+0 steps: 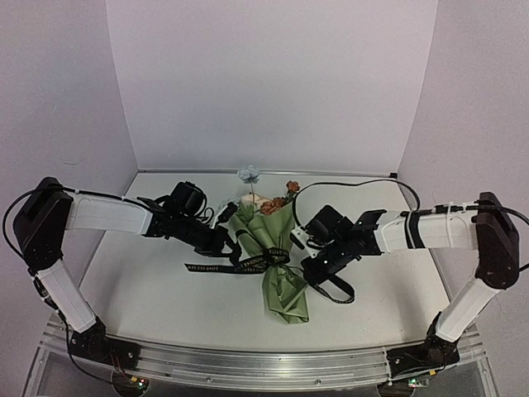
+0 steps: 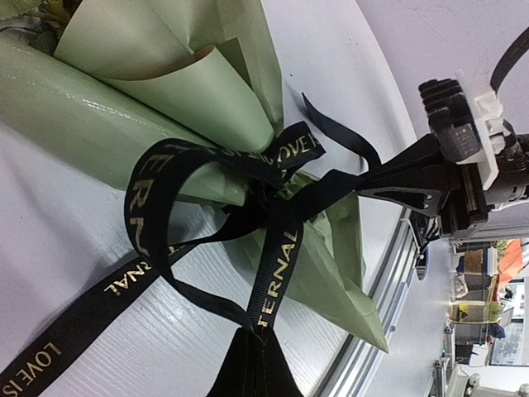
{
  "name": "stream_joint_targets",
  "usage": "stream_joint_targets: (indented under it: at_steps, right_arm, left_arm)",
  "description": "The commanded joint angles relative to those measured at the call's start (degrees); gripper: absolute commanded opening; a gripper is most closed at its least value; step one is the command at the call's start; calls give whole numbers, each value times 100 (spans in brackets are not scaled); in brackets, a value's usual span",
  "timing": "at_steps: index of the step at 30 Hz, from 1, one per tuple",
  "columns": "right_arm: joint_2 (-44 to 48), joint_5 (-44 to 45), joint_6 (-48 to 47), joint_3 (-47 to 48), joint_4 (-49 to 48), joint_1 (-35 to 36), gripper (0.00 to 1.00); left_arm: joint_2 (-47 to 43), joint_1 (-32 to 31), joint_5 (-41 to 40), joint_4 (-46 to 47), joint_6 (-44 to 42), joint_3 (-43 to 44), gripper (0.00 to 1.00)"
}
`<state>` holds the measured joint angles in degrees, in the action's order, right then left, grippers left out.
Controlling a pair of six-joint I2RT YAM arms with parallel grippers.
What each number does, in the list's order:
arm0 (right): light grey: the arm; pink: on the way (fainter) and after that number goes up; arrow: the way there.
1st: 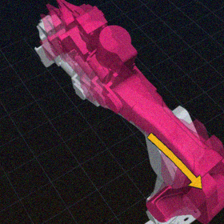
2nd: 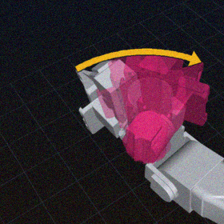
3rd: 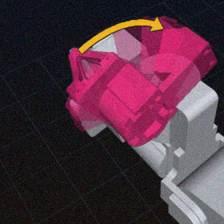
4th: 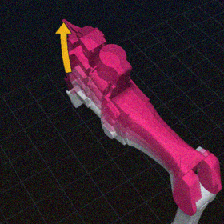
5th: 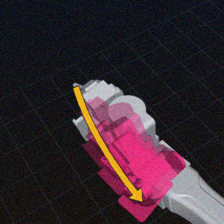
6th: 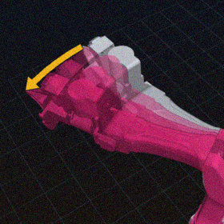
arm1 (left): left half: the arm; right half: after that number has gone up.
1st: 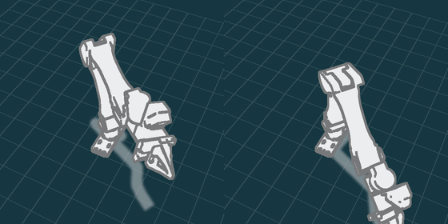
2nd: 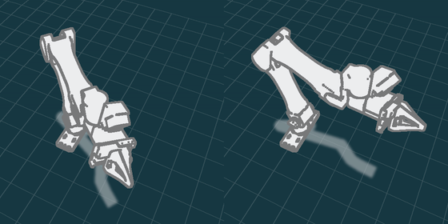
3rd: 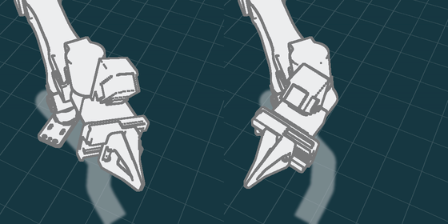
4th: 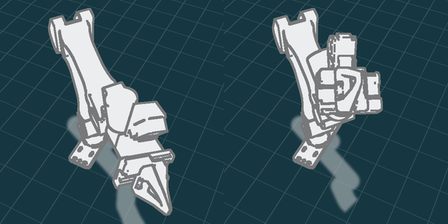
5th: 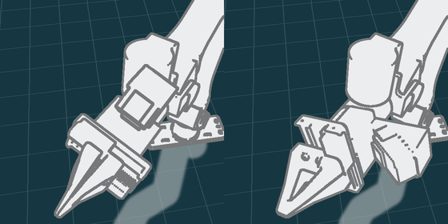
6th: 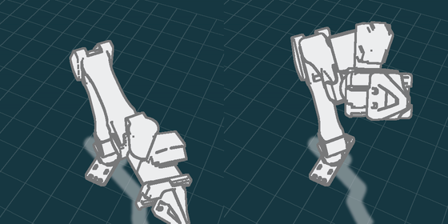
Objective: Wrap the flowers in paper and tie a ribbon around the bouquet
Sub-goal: Tie the half-tied ribbon around the folded bouquet.
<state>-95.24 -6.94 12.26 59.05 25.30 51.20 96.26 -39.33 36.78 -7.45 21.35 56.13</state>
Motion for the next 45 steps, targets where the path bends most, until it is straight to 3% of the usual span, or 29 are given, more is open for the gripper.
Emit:
stream_joint_targets:
  at_steps: [1, 9, 21, 27, 32, 45]
  right_arm:
    - [380, -8, 469, 391, 130, 45, 0]
    - [-314, -576, 1537, 844, -170, 62, 0]
    - [-1015, -218, 3130, 912, -1103, -21, 0]
    - [-1051, -256, 3447, 749, -1470, -99, 0]
    - [-1005, -204, 3449, 717, -1494, -118, 0]
    - [-792, -328, 3435, 611, -1492, -119, 0]
  left_arm:
    - [-385, -65, 265, 199, 90, -141, 0]
    - [-488, -595, -383, -25, -390, -114, 2]
    - [-667, -1420, -1557, -80, -1174, -161, 8]
    - [-417, -1950, -2059, -310, -1372, -186, 24]
    - [-537, -2163, -2112, -215, -1281, -339, 44]
    - [-2266, -2174, -2103, 10, -554, -1007, 68]
